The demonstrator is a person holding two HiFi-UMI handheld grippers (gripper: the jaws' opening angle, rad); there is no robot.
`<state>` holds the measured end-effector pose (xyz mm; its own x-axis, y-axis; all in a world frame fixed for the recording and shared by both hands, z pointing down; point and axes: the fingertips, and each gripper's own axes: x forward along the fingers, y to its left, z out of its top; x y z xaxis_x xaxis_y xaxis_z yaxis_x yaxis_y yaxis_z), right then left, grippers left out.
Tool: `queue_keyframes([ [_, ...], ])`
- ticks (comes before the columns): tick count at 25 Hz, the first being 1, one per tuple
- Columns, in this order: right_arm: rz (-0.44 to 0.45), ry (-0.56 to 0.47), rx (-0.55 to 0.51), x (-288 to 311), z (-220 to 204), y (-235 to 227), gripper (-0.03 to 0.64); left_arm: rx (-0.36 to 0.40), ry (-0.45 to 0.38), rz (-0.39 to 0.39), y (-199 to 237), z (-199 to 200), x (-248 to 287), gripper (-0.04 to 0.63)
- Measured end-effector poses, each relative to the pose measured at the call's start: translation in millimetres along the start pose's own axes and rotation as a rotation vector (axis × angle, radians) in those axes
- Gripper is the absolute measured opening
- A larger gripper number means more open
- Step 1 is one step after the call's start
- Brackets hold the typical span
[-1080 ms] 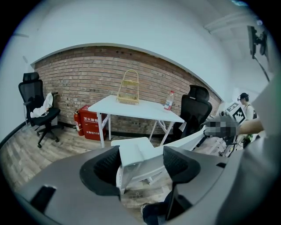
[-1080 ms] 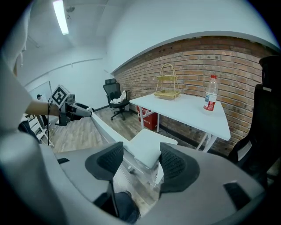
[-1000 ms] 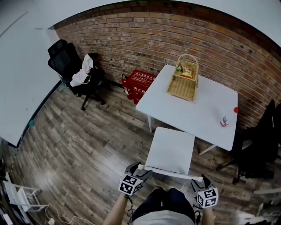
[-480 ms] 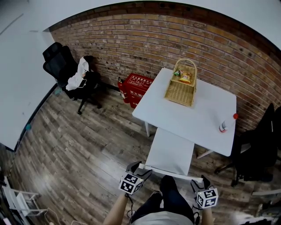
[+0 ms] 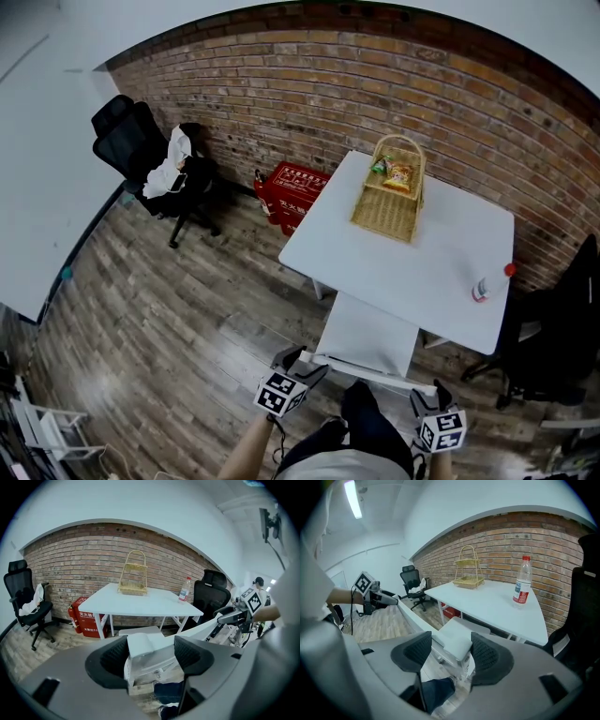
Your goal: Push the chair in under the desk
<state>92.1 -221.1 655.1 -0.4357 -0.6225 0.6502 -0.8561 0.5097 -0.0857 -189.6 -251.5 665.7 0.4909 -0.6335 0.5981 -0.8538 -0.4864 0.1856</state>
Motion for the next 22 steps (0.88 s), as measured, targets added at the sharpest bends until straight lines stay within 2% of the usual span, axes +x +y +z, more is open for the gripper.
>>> queue_keyframes([
  [13, -0.011, 0.01, 0.013, 26.2, 30.2, -31.9, 0.267, 0.007, 0.029, -0.012, 21.5, 32.5, 40.7, 0.311],
  [22, 0.016, 0.016, 0.002, 42.2, 48.6, -57.7, 0.267, 0.018, 0.039, -0.013, 28.4, 57.2, 65.9, 0.311],
])
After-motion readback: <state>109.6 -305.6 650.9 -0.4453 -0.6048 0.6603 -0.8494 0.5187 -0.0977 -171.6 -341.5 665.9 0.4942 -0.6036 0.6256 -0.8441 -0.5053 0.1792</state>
